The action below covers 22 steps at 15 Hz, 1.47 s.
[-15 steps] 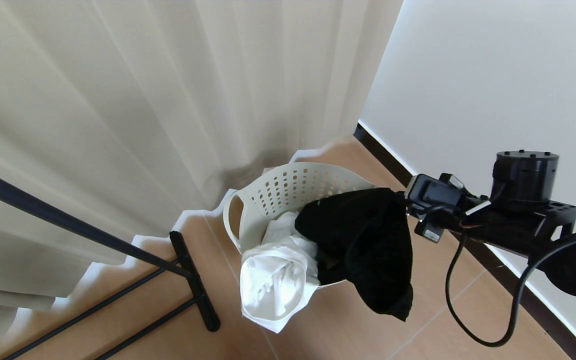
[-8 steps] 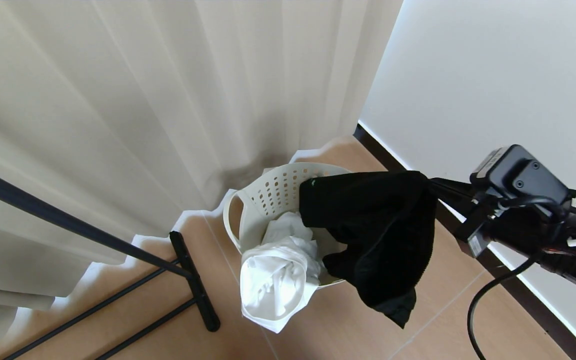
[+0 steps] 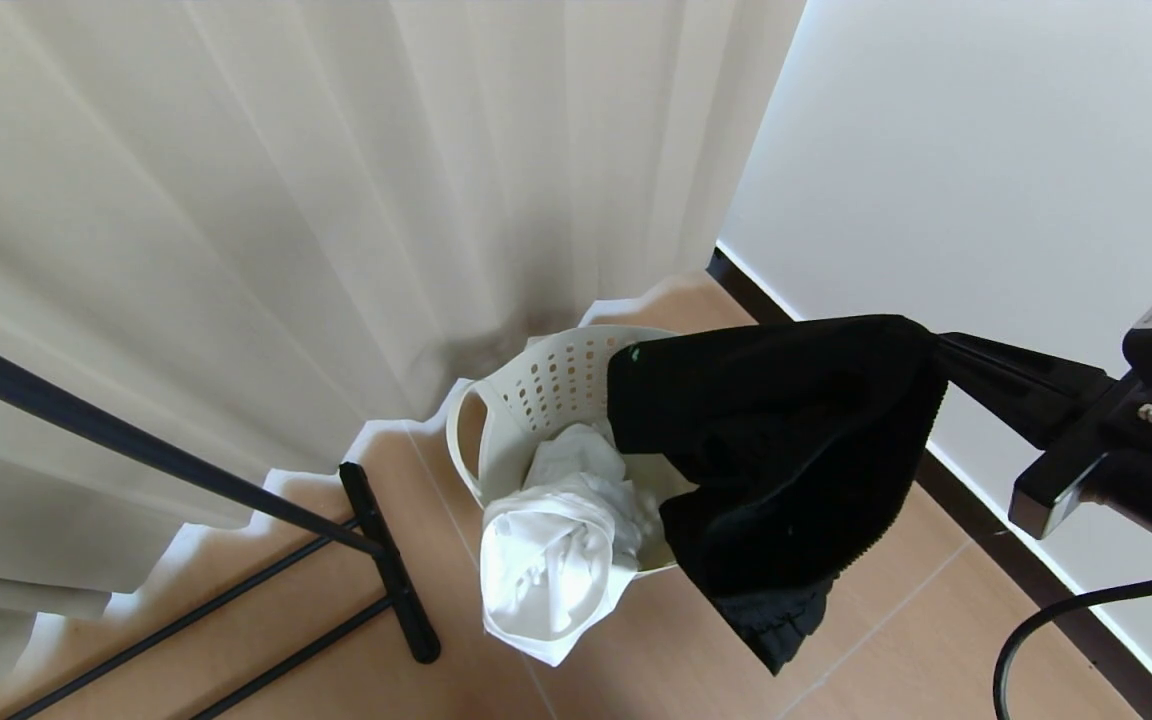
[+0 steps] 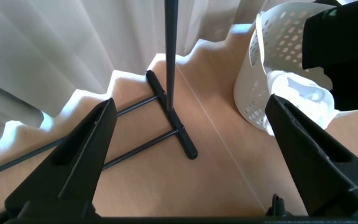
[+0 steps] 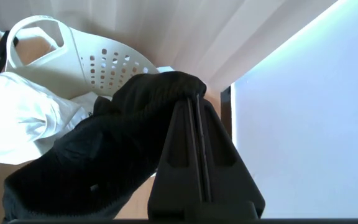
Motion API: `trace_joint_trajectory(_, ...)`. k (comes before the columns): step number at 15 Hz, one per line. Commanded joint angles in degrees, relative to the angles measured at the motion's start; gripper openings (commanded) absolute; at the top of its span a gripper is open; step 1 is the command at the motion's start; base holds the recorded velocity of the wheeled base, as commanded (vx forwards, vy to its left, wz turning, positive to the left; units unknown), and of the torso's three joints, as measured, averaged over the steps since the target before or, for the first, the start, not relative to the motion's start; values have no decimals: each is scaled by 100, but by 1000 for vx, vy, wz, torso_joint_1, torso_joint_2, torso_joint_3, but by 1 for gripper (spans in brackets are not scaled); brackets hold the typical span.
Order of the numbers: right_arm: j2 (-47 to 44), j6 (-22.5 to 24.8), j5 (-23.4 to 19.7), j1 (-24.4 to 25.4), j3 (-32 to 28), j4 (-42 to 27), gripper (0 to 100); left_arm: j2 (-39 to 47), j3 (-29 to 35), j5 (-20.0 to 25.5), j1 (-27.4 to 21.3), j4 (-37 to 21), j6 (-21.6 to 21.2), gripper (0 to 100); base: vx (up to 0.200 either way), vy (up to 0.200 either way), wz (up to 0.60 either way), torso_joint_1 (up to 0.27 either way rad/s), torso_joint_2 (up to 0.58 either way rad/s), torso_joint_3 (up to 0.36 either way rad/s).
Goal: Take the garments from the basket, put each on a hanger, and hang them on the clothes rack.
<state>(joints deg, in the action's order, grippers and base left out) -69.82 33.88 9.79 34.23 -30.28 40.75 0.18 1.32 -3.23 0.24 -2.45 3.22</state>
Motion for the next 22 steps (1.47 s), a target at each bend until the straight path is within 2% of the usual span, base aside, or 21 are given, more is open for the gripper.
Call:
trace_joint_trajectory(1, 109, 5, -3, -4, 5, 3, 0, -1, 0, -2, 2, -1, 3, 100, 0, 0, 0, 0, 0, 0)
trace_joint_trajectory(6, 232, 5, -3, -13, 5, 12, 0, -1, 0, -2, 2, -1, 21, 100, 0, 0, 0, 3, 2, 47)
trace_joint_trajectory(16, 161, 5, -30, -22, -13, -6, 0, -1, 0, -2, 2, -1, 21, 100, 0, 0, 0, 2, 2, 194)
trace_joint_trajectory(22, 161, 5, -21, -22, -13, 3, 0, -1, 0, -2, 2, -1, 21, 100, 0, 0, 0, 67, -351, -88)
